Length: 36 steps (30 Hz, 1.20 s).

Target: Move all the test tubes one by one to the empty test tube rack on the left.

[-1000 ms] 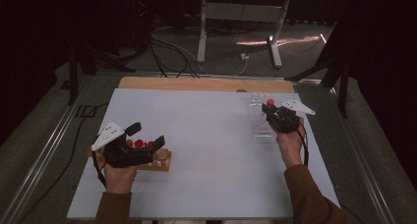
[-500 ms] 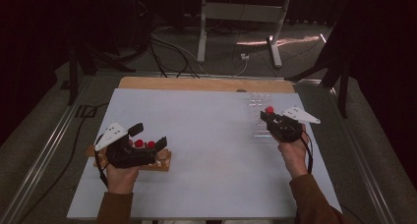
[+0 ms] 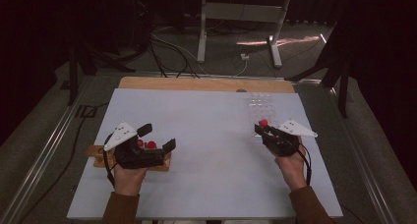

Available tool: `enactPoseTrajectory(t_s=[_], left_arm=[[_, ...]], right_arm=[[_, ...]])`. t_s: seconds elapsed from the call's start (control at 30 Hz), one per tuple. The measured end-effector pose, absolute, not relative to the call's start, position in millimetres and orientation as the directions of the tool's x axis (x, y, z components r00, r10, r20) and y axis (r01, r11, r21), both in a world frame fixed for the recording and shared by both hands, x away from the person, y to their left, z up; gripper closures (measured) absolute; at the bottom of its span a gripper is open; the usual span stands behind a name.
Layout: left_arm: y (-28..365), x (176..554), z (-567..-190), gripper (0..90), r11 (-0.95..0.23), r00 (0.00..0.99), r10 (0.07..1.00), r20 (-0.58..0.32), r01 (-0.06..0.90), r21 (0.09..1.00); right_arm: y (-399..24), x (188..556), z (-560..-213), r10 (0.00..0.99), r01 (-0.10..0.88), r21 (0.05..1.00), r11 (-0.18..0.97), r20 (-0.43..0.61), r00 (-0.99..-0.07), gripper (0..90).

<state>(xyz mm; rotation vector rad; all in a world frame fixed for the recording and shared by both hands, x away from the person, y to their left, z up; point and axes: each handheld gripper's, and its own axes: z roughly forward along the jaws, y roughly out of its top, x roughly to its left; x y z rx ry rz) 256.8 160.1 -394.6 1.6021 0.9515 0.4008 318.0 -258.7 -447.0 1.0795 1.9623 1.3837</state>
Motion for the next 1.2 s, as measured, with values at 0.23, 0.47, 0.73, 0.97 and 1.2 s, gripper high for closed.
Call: enactPoseTrajectory(t_s=[0.23, 0.47, 0.73, 0.97, 1.2], left_arm=[[132.4, 258.3, -397.7, 0.6, -0.060, 0.640, 0.740, -0.208, 0.371, 0.927], [103.4, 263.4, -398.9, 0.6, -0.095, 0.670, 0.717, -0.194, 0.369, 0.924], [70.2, 271.9, -403.6, 2.5, -0.139, 0.708, 0.682, -0.183, 0.372, 0.918], [45.2, 274.3, -405.6, 6.9, -0.174, 0.746, 0.645, -0.169, 0.358, 0.918], [29.7, 275.3, -409.6, 36.1, -0.214, 0.789, 0.596, -0.153, 0.339, 0.916]], right_arm=[[-252.4, 306.8, -451.9, 0.802, 0.326, 0.926, 0.193, 0.042, -0.596, 74.3], [-243.0, 298.4, -450.3, 0.769, 0.322, 0.923, 0.210, 0.047, -0.637, 74.3], [-219.8, 289.3, -450.0, 0.711, 0.317, 0.910, 0.265, 0.037, -0.702, 74.3], [-202.7, 282.9, -449.1, 0.665, 0.330, 0.893, 0.305, 0.048, -0.745, 74.2], [-187.1, 278.9, -450.7, 0.627, 0.327, 0.880, 0.346, 0.043, -0.778, 74.2]])
